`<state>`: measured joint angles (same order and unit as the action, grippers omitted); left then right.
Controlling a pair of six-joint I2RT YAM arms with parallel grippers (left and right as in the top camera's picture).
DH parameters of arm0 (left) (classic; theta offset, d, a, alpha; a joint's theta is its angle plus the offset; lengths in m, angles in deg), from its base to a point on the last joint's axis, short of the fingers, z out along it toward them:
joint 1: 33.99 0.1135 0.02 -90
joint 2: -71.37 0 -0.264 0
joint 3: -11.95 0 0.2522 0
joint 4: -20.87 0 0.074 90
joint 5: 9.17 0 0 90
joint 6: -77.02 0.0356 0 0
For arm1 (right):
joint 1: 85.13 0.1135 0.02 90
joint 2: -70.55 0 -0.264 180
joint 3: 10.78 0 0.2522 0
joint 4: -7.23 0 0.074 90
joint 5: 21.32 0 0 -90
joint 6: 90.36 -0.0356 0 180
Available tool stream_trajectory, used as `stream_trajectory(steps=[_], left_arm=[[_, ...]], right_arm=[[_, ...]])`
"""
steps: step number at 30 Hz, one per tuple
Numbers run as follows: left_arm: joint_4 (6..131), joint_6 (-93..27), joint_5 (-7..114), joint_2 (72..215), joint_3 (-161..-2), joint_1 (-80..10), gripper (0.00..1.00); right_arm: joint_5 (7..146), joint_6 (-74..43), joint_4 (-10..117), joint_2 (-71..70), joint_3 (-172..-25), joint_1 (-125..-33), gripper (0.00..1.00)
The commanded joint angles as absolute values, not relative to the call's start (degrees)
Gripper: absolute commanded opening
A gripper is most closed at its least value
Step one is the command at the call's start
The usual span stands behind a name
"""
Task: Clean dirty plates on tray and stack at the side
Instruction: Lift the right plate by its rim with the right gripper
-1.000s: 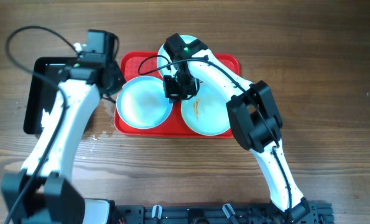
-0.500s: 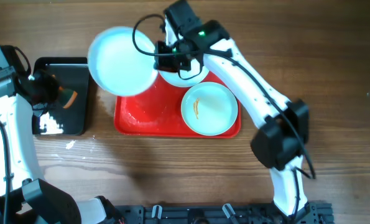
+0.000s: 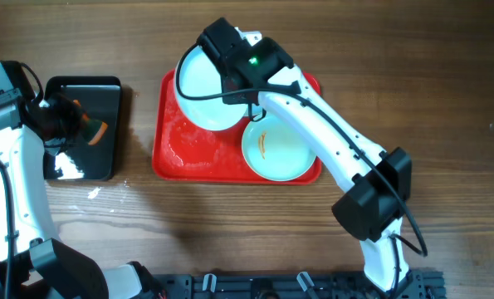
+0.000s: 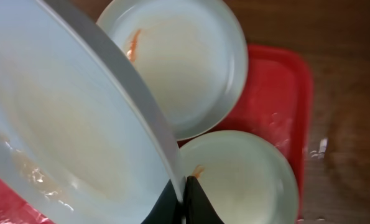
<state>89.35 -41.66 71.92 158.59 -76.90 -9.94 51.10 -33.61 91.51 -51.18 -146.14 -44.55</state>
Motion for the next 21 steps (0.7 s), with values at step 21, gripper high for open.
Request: stream_trajectory(steps=[21], left_arm=[[88.28,-42.19,71.24,158.59,-76.27,-9.87,0.04]], right_arm=[[3.71,-15.86,85.91,-51.93,-145.99,-23.79,0.04]])
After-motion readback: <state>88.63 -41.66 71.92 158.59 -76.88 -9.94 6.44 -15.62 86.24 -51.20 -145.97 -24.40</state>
